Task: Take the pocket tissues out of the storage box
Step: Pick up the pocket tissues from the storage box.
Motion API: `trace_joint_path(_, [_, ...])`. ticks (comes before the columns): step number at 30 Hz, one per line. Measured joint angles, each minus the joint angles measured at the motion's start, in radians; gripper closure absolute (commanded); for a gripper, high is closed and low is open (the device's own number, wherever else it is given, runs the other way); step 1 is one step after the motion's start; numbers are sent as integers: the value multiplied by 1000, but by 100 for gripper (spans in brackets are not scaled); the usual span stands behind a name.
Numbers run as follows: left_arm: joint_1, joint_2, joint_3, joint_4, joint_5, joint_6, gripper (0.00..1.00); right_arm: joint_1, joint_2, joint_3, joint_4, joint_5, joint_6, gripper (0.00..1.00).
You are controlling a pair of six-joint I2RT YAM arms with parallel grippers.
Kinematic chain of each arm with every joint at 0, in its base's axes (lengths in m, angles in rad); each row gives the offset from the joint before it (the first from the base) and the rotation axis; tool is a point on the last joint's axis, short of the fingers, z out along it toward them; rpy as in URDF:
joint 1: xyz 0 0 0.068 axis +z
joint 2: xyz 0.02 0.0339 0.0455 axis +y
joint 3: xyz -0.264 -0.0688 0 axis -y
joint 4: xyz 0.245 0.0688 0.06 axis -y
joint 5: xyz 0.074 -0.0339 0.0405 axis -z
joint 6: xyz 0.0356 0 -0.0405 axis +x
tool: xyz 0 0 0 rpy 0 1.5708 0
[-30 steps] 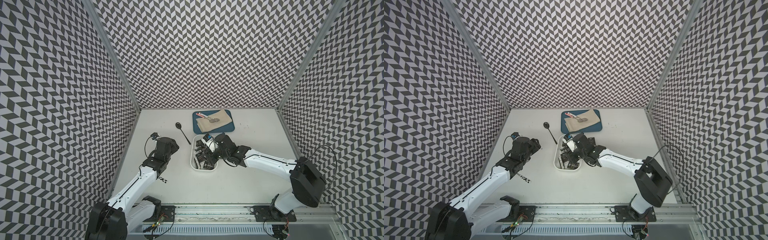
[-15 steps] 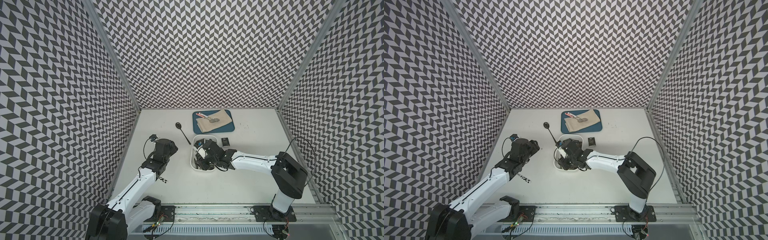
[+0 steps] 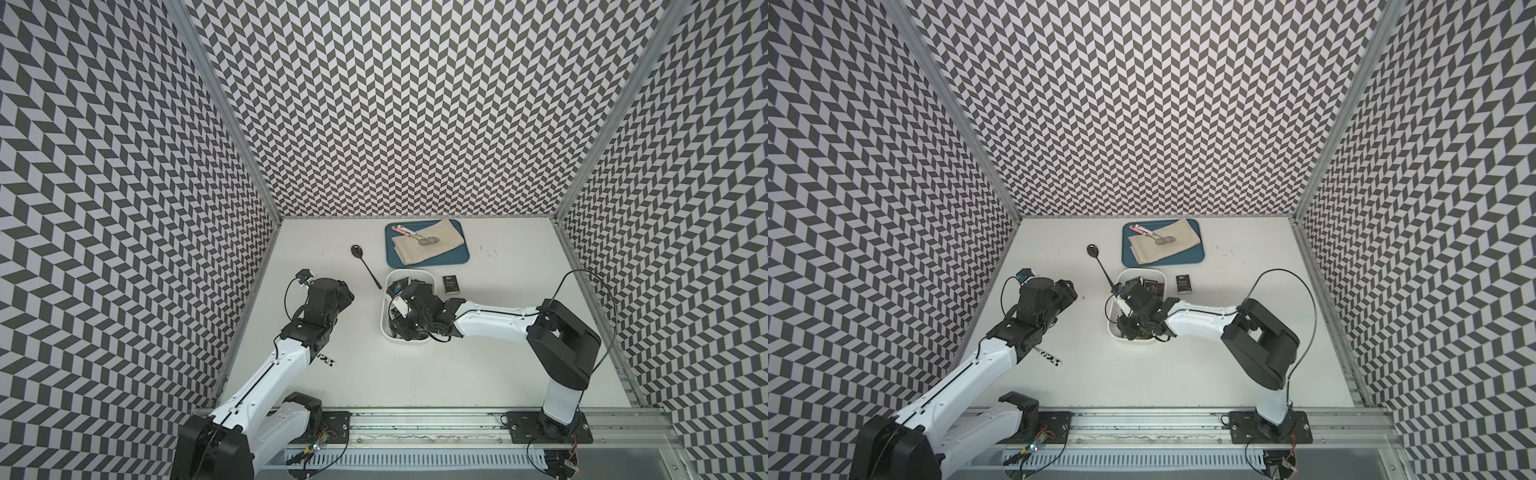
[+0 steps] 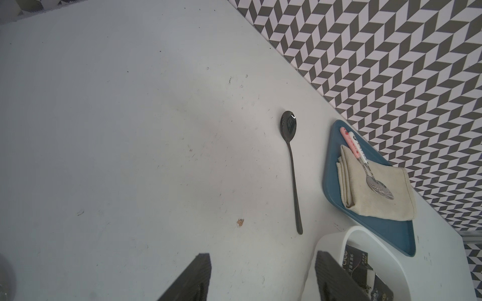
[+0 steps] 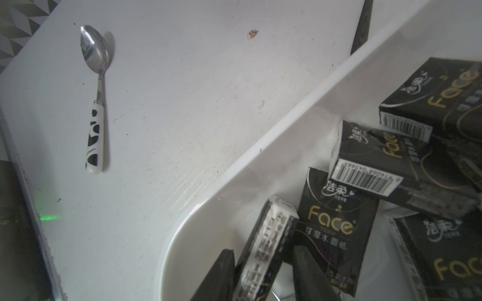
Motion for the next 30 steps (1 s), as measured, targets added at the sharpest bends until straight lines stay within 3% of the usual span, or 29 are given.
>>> trace_joint_path(6, [2,-10,-1,0,0,0,31,0,6,6,3,9,6,76])
trace_joint_path(13, [4,-17,-1,0,0,0,32,0,7,6,3,10,5,77])
trace_joint_path(23, [5,-34,-6,-1,0,-1,31,0,17,20,4,21,6,86])
trace_joint_path(30, [6,-34,-6,-1,0,-3,32,-16,-100,-9,8,27,14,86])
